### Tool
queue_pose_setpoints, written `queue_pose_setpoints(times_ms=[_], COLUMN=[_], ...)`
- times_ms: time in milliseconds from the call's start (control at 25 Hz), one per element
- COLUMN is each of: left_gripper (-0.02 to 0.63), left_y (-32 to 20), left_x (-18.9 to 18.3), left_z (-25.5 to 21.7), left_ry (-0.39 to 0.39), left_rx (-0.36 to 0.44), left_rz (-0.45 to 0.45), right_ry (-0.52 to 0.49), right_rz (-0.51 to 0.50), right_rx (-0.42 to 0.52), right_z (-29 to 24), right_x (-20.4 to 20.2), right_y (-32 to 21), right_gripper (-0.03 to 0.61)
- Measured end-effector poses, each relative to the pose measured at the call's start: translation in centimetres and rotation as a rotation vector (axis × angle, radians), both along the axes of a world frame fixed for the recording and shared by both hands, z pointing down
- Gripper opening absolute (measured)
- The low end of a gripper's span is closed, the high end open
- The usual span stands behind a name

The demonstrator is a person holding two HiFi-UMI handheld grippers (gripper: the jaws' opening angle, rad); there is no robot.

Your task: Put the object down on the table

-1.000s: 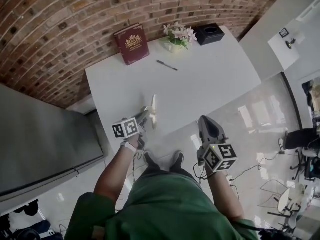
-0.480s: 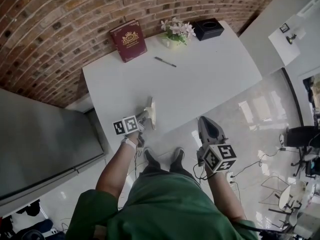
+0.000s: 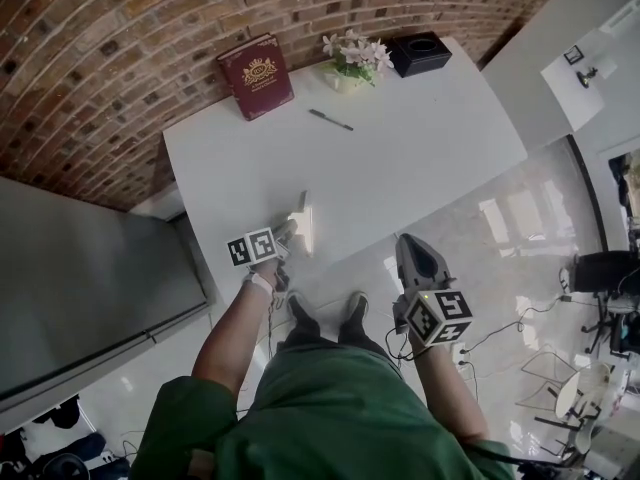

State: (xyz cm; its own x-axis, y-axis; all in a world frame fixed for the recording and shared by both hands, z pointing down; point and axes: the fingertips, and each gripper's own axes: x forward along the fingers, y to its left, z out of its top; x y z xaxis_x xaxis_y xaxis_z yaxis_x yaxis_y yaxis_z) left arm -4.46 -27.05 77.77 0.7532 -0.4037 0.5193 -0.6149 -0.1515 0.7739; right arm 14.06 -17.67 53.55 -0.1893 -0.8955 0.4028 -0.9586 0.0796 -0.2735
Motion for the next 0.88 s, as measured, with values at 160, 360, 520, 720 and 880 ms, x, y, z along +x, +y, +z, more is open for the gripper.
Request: queue_pose_setpoints(times_ms=[160,360,520,720,880], left_gripper=[0.014,0.019,0.078,0.101,0.101], left_y=[0.0,-0.1,-0.3,-0.7,-0.7], left_x=[-0.1,-0.4,-1.3,-2.7,-3.8], left_z=[0.3,0.3,-0.2,-1.8,-3.8], left_ry=[-0.017,-0.077,-0.156,-0.210,-0.255], left_rx=[-0.009,0.010,0.050,0.109,0.165], left_rz=[-0.010,-0.016,-0.038,-0.069,-0.076], right_ry=[-0.006,-0.021,-0.028,-0.027,-0.030], right_rz=[-0.009,-0.024,-0.038,-0.055,-0.073], right_rx=[0.007,0.021,0.035,0.047,0.062], right_z=[0.1,-0.2,-0.5,-0.8,-1.1], right_x=[-0.2,-0.3,-0.3,-0.2,-0.2], right_y=[-0.3,-0.6,-0.8,-1.0,-1.4], right_gripper=[0.003,0.003,0.003,0.003,0.003])
